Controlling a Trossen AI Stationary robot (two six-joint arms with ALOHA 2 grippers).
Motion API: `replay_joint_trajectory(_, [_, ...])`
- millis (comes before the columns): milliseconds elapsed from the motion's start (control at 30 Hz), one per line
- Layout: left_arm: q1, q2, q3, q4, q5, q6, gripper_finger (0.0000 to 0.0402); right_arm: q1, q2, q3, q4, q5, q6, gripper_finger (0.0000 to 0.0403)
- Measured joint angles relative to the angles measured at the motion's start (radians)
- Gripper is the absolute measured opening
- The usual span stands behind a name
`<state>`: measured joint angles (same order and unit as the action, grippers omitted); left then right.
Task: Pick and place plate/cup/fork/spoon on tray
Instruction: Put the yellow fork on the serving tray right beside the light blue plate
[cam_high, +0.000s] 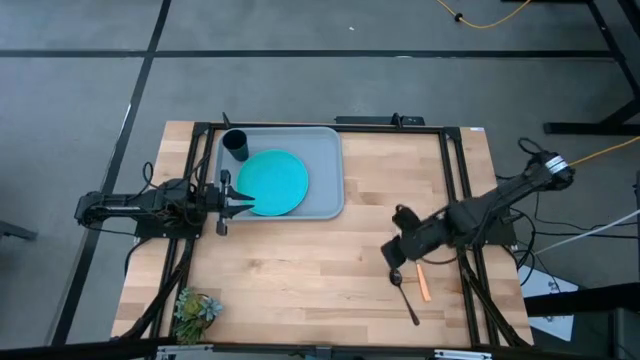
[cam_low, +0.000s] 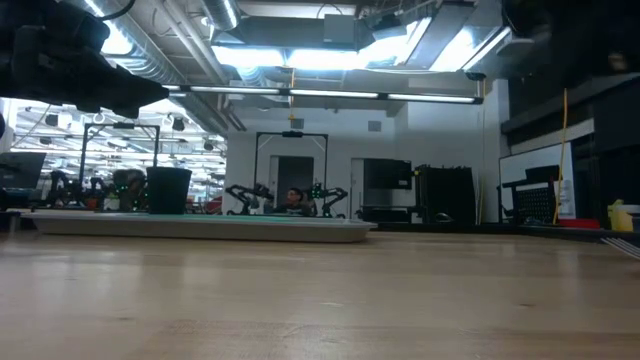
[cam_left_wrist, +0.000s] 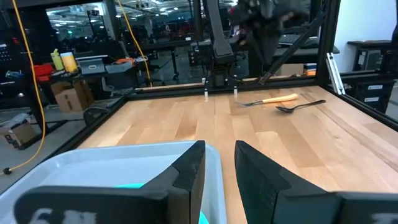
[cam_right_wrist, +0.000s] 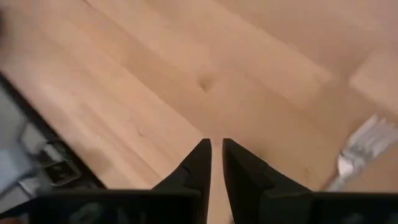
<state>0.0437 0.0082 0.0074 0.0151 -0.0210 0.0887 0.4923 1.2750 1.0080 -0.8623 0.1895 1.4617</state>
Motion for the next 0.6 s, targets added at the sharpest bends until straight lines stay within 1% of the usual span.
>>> replay_joint_trajectory(200, [0.000,0.000,0.000,0.000,0.000,0.000,0.0080,0.047,0.098,0.000,-0.085,-0.016,0.110,0.0046])
replay_joint_trajectory(400, [0.000,0.000,0.000,0.000,0.000,0.000,0.0080,0.121,0.161,0.000,-0.083,-0.018,0.202,0.0046])
replay_joint_trajectory(600, [0.000,0.000,0.000,0.000,0.000,0.000,0.0080,0.194,0.196,0.000,-0.093,-0.017,0.294,0.0046])
